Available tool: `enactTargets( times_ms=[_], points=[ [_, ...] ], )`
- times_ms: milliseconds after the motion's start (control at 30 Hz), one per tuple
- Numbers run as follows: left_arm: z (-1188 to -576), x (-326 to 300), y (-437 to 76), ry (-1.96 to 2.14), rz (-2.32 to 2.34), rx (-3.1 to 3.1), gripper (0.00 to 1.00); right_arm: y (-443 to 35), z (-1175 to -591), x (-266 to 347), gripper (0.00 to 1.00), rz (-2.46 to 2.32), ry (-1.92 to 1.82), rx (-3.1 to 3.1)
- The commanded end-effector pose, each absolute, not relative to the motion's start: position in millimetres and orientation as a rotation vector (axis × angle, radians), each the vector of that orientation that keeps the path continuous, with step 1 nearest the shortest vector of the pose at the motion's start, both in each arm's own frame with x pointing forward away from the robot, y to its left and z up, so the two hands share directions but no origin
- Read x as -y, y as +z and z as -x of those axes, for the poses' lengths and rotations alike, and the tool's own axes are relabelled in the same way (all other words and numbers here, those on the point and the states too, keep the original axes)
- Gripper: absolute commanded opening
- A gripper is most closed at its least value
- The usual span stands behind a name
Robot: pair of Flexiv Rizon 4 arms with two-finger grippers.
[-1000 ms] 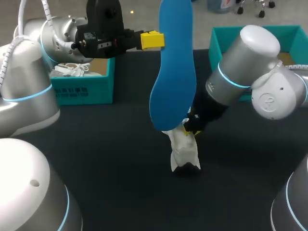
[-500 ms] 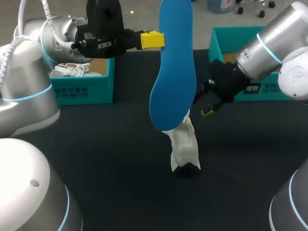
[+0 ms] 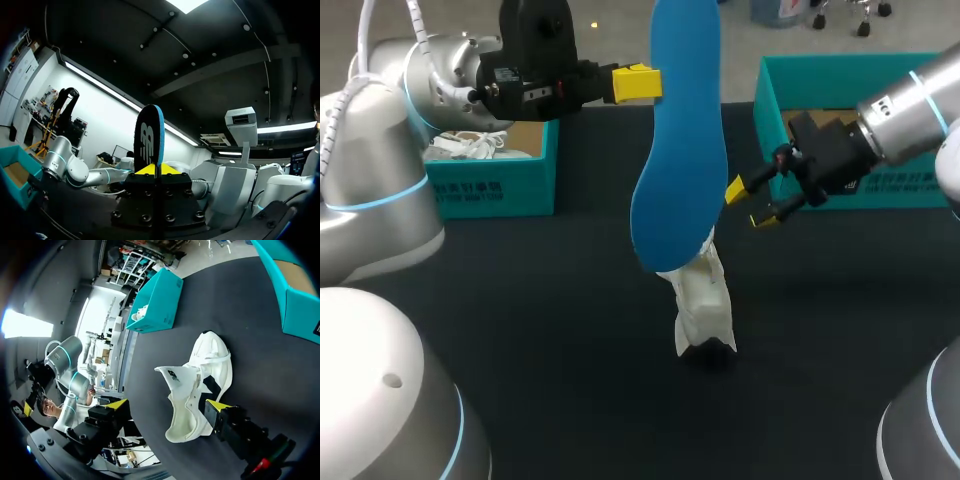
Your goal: Take the shoe out of the shoebox, open the shoe tongue, remove and reinsert the insole, then place the shoe into the shoebox
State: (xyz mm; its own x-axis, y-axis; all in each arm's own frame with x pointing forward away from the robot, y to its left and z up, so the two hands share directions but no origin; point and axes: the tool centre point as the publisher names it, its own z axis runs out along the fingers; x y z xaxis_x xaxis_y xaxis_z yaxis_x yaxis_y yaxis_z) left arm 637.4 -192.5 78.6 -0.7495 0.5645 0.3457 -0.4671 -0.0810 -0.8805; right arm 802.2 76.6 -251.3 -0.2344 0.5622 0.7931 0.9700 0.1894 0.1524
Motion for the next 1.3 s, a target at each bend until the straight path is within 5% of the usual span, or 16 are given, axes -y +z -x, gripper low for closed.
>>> enactTargets(
  times_ms=[33, 800, 1300],
  points=[
    [-637.5, 192.8, 78.2, 1.9, 0.11, 1.5, 0.0, -251.9, -802.2, -77.7, 1.0, 1.434, -0.894, 1.883],
    [-660.1, 182.8, 74.2, 1.84, 0.264, 1.891, 0.0, -176.2, -807.5, -37.4, 1.0, 1.215, -1.125, 1.581],
    [-676.1, 172.4, 77.1, 1.88, 0.403, 2.165, 0.0, -170.4, -809.4, -32.6, 1.0, 1.244, -1.164, 1.547]
  ],
)
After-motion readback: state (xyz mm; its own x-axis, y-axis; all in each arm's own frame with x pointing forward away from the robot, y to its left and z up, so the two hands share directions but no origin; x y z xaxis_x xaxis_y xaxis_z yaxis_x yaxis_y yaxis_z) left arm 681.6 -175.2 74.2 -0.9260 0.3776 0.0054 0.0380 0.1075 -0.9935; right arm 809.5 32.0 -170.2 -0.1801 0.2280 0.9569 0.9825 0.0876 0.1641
